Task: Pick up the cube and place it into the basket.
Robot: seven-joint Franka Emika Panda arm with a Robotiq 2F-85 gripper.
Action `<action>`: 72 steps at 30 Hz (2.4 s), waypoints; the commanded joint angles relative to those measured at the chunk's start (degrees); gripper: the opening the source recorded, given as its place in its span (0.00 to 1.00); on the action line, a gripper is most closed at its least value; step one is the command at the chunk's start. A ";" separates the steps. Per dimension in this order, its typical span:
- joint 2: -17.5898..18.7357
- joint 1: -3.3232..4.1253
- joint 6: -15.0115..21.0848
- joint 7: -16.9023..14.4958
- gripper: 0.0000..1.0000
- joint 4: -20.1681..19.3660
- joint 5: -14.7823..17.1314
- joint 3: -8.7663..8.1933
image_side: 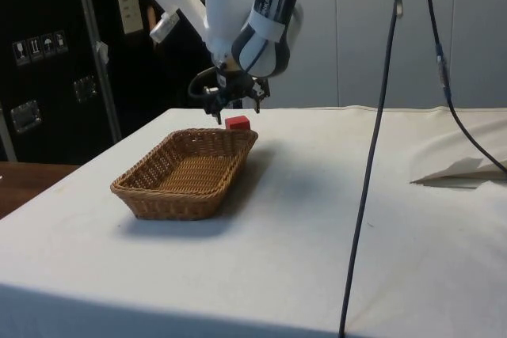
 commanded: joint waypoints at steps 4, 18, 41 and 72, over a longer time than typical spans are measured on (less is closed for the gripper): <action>0.23 -0.40 -0.92 -0.23 1.00 1.09 0.06 0.06; 1.49 -0.97 -2.18 -0.29 1.00 3.67 0.23 0.29; 4.64 -0.97 -1.83 0.86 1.00 4.98 0.34 0.29; 5.10 -0.92 -2.23 1.03 0.04 5.21 0.17 -0.11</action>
